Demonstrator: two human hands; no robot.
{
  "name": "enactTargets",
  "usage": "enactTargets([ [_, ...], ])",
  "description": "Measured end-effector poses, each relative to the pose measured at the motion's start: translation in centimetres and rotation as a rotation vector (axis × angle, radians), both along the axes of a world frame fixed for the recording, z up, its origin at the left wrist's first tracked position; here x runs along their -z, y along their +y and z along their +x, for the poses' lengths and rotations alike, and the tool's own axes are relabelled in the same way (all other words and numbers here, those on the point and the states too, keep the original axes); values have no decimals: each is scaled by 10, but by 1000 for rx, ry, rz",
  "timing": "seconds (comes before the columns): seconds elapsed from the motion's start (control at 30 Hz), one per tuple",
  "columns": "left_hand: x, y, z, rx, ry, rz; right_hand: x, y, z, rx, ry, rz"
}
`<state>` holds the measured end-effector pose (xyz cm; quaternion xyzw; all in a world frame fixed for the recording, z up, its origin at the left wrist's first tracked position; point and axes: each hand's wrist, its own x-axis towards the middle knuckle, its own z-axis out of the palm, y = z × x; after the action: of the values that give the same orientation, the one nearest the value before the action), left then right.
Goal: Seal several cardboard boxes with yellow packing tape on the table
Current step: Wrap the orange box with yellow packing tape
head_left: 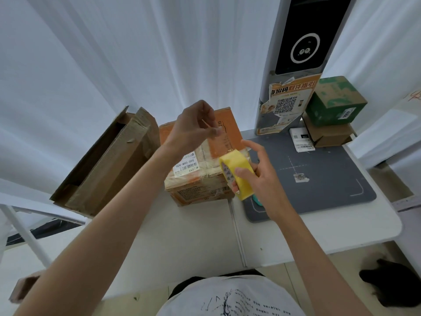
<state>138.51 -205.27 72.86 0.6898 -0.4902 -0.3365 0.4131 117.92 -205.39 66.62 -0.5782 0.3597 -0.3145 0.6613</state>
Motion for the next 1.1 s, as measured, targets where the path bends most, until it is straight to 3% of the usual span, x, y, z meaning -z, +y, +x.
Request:
enactTargets([
  [0.17,-8,3,-8,-18,-101,-165,2,-6,-3,-47,268,14],
  [0.47,-23,16,-16,180,-368,-220,6,-4,3,-40,213,165],
  [0.63,-17,20,-15,266,-512,-300,7,-12,-1,-66,301,112],
  [0.9,24,25,1,189,-389,-206,29,-21,-2,39,566,-208],
  [1.1,36,22,5,72,-269,-167,37,-20,1,27,655,-302],
])
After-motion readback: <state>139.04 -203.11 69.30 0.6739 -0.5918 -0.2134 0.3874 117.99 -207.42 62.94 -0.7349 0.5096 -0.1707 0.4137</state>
